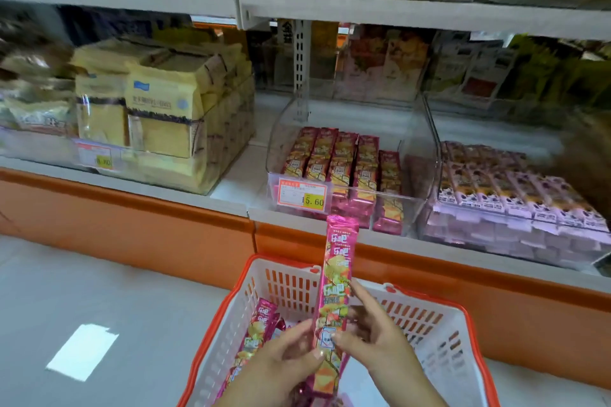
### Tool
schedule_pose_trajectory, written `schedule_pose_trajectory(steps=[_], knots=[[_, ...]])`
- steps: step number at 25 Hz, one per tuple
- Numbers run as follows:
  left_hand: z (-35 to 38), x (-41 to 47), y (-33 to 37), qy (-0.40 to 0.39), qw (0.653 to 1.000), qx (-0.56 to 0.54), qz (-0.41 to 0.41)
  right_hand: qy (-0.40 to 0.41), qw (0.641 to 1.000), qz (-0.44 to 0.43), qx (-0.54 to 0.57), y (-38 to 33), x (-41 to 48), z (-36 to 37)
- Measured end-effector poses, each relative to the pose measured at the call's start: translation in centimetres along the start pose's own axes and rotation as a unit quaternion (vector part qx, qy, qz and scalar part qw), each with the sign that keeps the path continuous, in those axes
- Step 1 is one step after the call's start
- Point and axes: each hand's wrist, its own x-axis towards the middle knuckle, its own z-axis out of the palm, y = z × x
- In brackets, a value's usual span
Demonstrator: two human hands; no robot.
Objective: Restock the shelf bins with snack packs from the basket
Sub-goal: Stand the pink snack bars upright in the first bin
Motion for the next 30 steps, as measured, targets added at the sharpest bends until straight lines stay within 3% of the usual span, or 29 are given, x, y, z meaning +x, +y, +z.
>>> schedule_pose_trajectory(steps=[2,5,8,11,14,18,23,27,30], knots=[[-0.5,-0.3,3.0,0.026,0.999,0.006,0.038,0.012,0.998,-0.046,-0.031,-3.3,-0.7,0.0],[-2.2,-0.4,7.9,0.154,0.973,0.029,0.171,0.061,0.989,-0.127,-0.049,-9.2,-0.8,-0.5],[-4.6,1.3,12.7,0.288,0.905,0.141,0.281,0.144,0.958,-0.210,-0.128,-16.0,1.9,-2.2],[-6.7,4.4,16.4,0.357,0.840,0.266,0.311,0.235,0.921,-0.206,-0.235,-20.7,6.7,-4.5],[-8.1,7.6,17.4,0.343,0.854,0.255,0.297,0.293,0.876,-0.136,-0.359,-21.8,11.0,-5.5],[-8.2,10.4,16.8,0.346,0.855,0.187,0.337,0.284,0.812,-0.024,-0.510,-19.6,14.6,-5.2],[-8.6,11.5,15.8,0.335,0.857,0.120,0.372,0.275,0.750,0.054,-0.600,-18.3,16.3,-5.4],[-9.2,11.5,15.4,0.305,0.868,0.102,0.379,0.300,0.752,0.052,-0.585,-17.8,15.6,-5.0],[-9.2,11.5,15.3,0.291,0.868,0.094,0.390,0.303,0.780,0.019,-0.547,-17.3,14.2,-4.6]])
